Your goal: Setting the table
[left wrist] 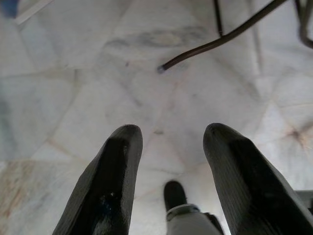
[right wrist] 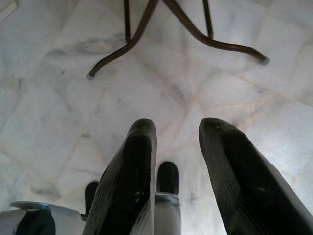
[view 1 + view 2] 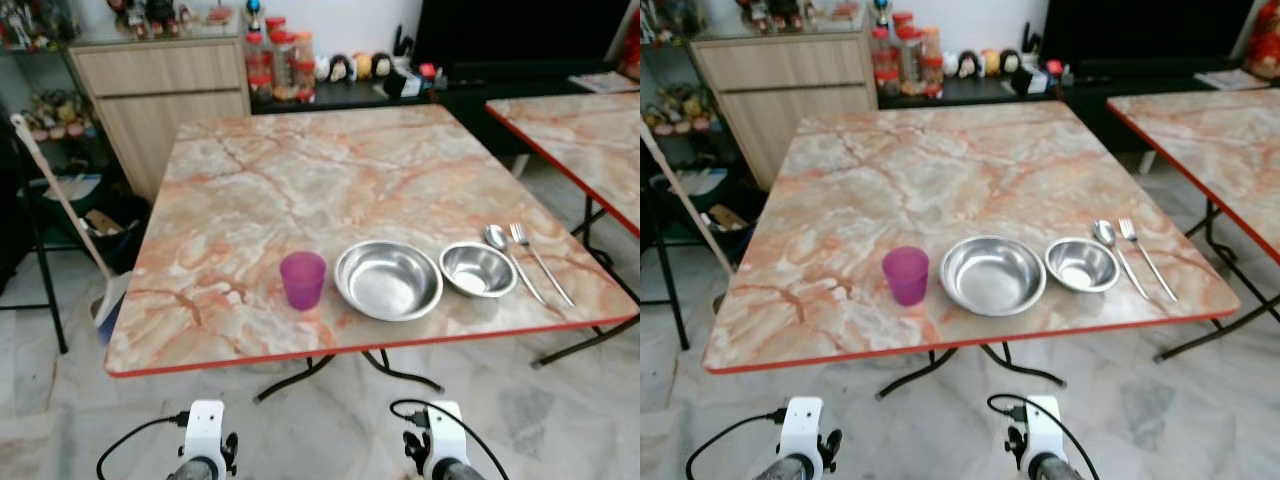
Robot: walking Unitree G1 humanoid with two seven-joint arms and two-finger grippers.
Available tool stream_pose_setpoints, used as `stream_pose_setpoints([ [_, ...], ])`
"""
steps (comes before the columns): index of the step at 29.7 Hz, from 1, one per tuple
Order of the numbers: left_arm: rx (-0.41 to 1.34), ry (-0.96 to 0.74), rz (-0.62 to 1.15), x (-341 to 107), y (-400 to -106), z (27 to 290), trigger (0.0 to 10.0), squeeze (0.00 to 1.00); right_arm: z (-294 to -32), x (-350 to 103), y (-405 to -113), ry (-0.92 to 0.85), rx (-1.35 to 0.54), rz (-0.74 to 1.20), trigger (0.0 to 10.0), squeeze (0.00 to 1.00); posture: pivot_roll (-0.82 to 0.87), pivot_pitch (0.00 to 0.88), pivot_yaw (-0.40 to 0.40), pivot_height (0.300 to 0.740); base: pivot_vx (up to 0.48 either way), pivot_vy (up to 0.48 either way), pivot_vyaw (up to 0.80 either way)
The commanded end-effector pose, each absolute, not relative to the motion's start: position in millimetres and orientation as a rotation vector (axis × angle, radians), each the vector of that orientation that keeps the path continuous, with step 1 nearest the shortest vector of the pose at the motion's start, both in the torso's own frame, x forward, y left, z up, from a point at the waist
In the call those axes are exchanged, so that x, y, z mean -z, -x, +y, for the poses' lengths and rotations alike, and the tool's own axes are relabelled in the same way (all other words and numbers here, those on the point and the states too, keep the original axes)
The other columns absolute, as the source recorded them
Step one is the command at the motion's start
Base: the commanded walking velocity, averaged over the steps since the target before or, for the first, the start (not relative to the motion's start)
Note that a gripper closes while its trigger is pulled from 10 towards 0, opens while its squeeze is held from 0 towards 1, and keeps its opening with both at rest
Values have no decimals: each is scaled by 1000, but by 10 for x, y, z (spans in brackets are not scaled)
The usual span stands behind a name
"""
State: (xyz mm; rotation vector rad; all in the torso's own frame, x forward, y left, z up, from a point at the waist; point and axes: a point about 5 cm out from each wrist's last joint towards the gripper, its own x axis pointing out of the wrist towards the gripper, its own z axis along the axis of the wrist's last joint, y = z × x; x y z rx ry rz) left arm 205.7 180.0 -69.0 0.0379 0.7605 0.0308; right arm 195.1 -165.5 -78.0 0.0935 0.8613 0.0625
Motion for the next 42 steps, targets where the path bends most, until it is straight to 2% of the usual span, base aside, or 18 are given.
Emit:
stream_pose_setpoints([
  [1,-29,-59,778,705,-2031,1821,10000,0,-1653,748,-2007,-97,-57,835,10000,0,65,0,11,740,0,0,0],
  [9,-21,-79,782,710,-2023,1823,10000,0,-1657,736,-2024,-13,-81,826,10000,0,65,0,16,740,0,-292,100],
  [13,-19,-81,783,710,-2023,1823,10000,0,-1652,744,-2016,-39,-70,835,10000,0,64,0,16,740,0,-480,744],
  [26,-14,-79,776,703,-2029,1832,10000,0,-1661,745,-2006,-61,-60,826,10000,0,66,0,14,740,0,-452,0],
  [29,-28,-54,773,698,-2037,1845,10000,0,-1662,744,-2007,-62,-59,825,10000,0,66,0,14,740,0,0,0],
  [34,-77,-27,657,583,-2148,1947,10000,0,-1682,748,-1996,-61,-54,826,10000,0,70,0,7,740,0,0,0],
  [42,-160,11,545,489,-2159,2120,10000,0,-1700,754,-1984,-57,-49,832,10000,0,75,0,6,740,0,0,0],
])
